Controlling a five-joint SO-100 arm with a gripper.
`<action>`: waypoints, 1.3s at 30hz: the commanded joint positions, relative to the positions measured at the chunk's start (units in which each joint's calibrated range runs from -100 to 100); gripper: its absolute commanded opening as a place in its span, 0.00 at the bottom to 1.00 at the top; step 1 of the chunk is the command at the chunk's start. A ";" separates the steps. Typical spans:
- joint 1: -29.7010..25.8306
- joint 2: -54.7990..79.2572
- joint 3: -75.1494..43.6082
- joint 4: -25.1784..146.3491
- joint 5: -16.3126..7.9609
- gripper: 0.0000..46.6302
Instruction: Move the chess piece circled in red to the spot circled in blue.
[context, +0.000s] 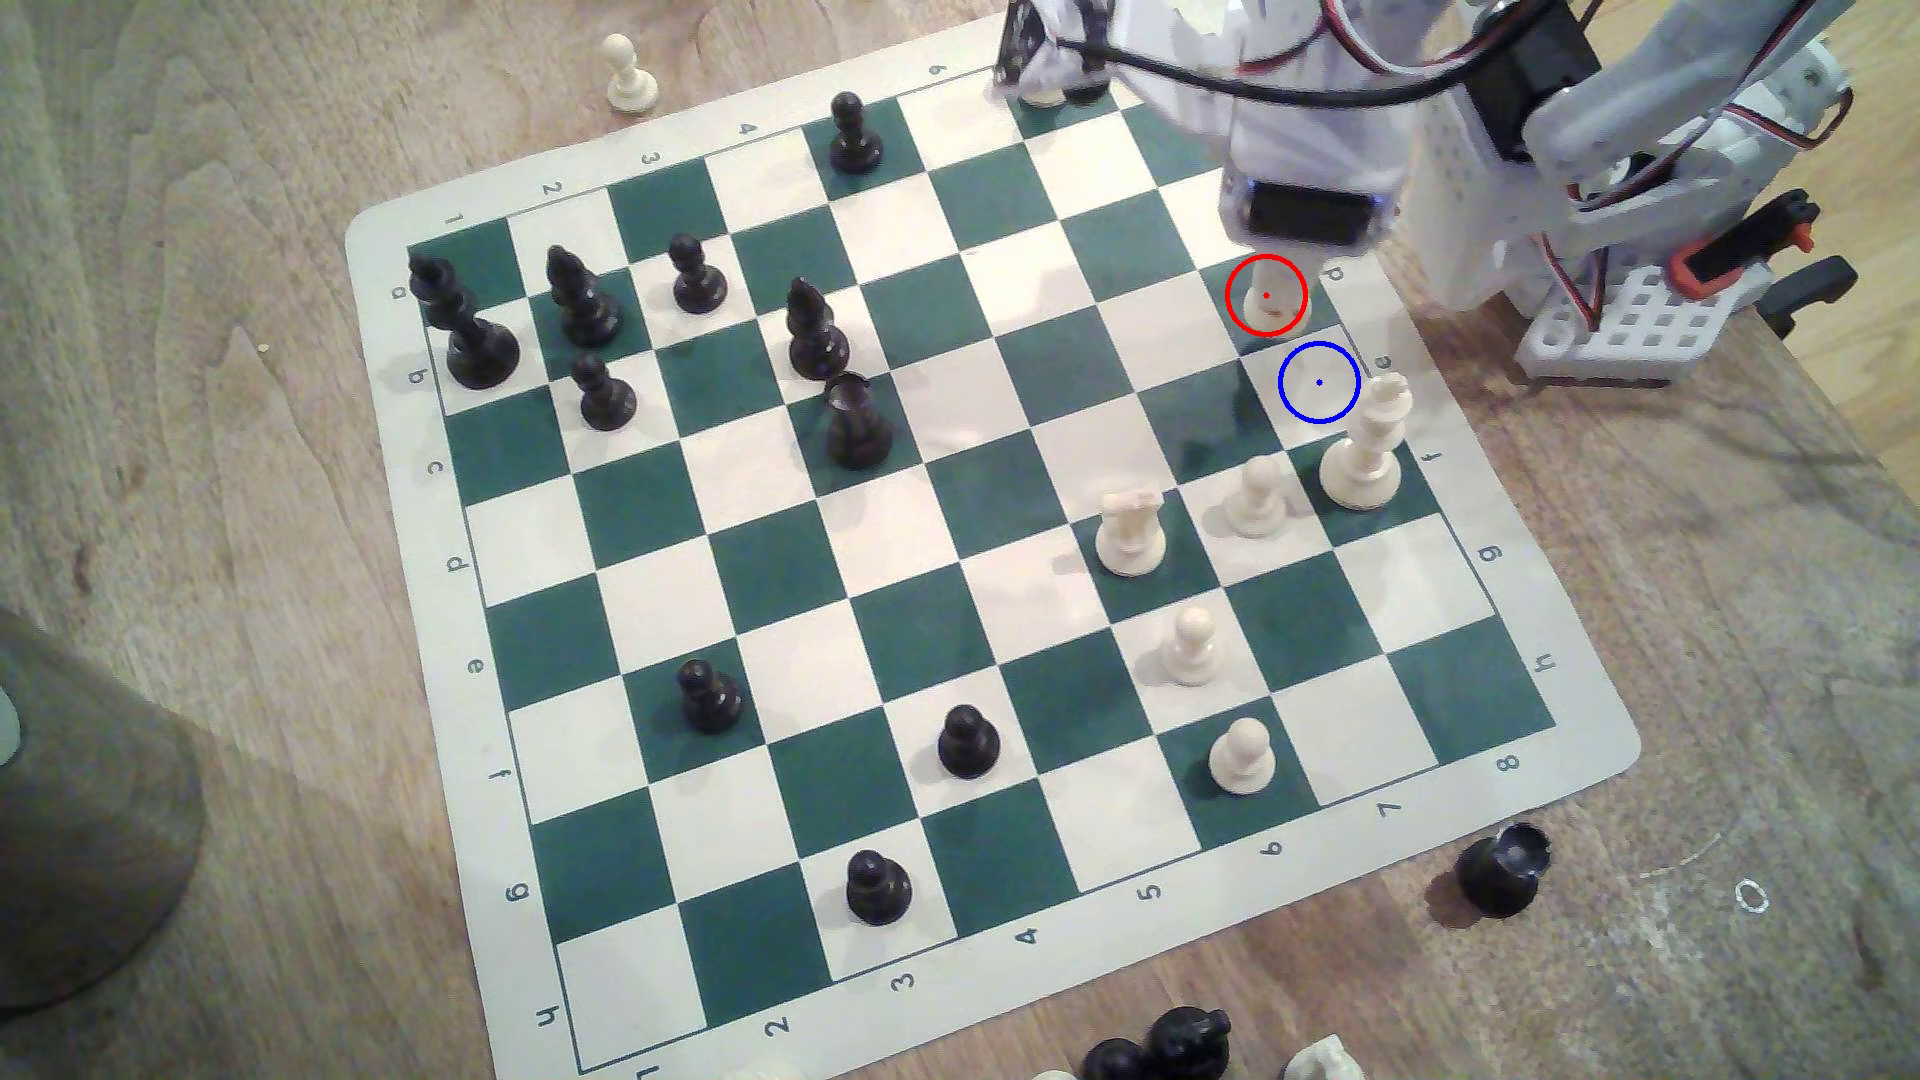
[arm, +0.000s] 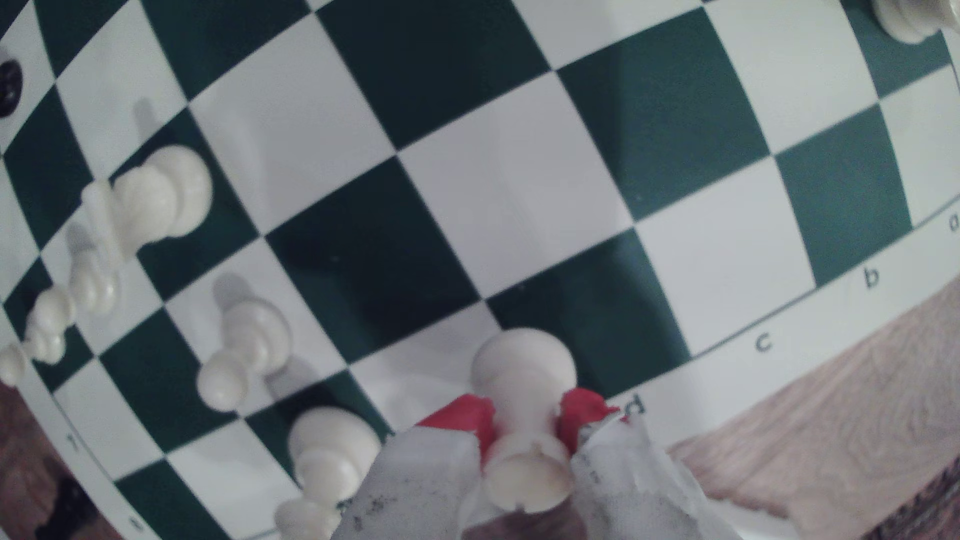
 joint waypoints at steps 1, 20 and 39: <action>-3.28 -0.93 -4.45 0.30 -1.12 0.02; -12.82 7.73 -4.91 -0.43 -3.96 0.03; -12.90 10.87 -3.18 -3.87 -4.20 0.04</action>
